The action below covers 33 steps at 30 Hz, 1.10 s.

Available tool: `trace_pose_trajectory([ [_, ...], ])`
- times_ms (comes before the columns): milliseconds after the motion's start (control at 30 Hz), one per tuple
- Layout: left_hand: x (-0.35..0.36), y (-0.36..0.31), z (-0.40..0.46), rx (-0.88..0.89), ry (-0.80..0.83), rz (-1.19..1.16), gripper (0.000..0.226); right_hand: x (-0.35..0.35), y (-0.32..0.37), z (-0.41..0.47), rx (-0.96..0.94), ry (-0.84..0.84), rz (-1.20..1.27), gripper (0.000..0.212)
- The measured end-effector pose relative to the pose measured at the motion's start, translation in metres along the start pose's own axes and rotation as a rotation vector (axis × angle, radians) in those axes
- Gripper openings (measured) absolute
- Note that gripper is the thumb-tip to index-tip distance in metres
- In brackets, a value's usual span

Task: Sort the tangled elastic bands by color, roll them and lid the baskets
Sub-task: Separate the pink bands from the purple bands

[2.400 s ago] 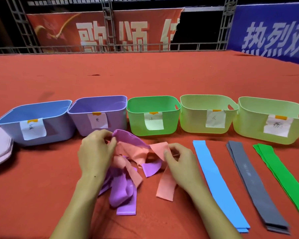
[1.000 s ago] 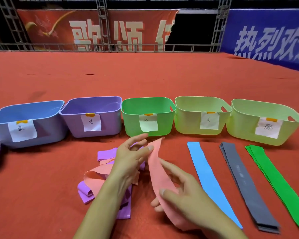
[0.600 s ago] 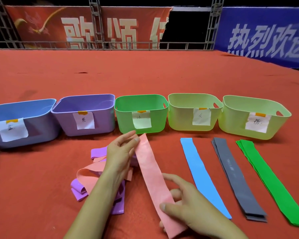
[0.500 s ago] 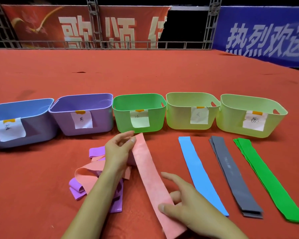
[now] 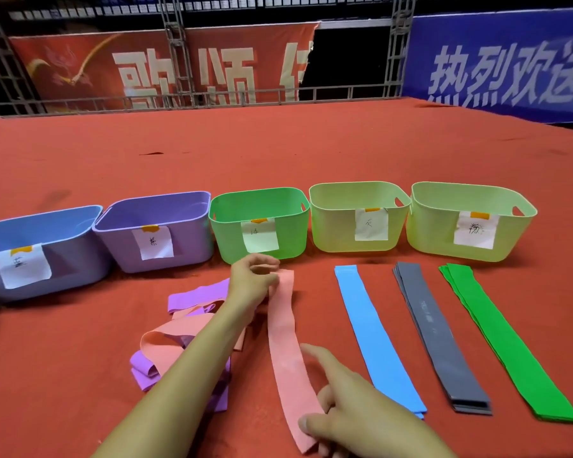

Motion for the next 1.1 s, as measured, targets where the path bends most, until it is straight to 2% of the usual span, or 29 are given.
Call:
trace_pose_trajectory([
  [100,0.023,-0.001,0.016,-0.030,0.039,0.059,0.028,-0.005,-0.005,0.001,-0.015,0.001,-0.026,0.077],
  [333,0.052,-0.002,0.051,-0.081,0.055,0.174,0.032,-0.010,-0.029,0.005,0.031,-0.102,-0.053,0.029],
  [533,0.057,-0.001,0.061,0.072,-0.038,0.450,0.024,-0.013,-0.030,0.009,0.066,-0.102,-0.155,0.029],
  [700,0.065,-0.009,0.049,0.287,-0.162,0.734,0.017,-0.018,-0.013,0.012,0.002,-0.059,-0.520,0.038],
  [800,0.072,-0.011,0.040,0.320,-0.218,0.888,0.023,-0.020,-0.005,0.016,-0.029,-0.048,-0.598,0.038],
  [900,0.073,-0.017,0.021,0.345,-0.191,0.867,0.026,-0.027,-0.003,0.020,-0.058,-0.056,-0.553,0.031],
  [1000,0.064,-0.020,-0.005,0.371,-0.104,0.755,0.014,-0.035,-0.004,0.030,-0.072,-0.079,-0.460,0.024],
  [1100,0.041,-0.018,-0.034,0.435,-0.028,0.670,0.011,-0.043,0.000,0.047,-0.120,-0.217,-0.326,0.023],
])
Point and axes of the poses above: each hand's wrist, its own z-axis towards the middle knuckle, its own x-axis out of the palm, y = z × x, the point moved 7 cm from there along z, towards the middle knuckle, and after that the axes turned 15 degrees about -x, right-handed, at the moved point
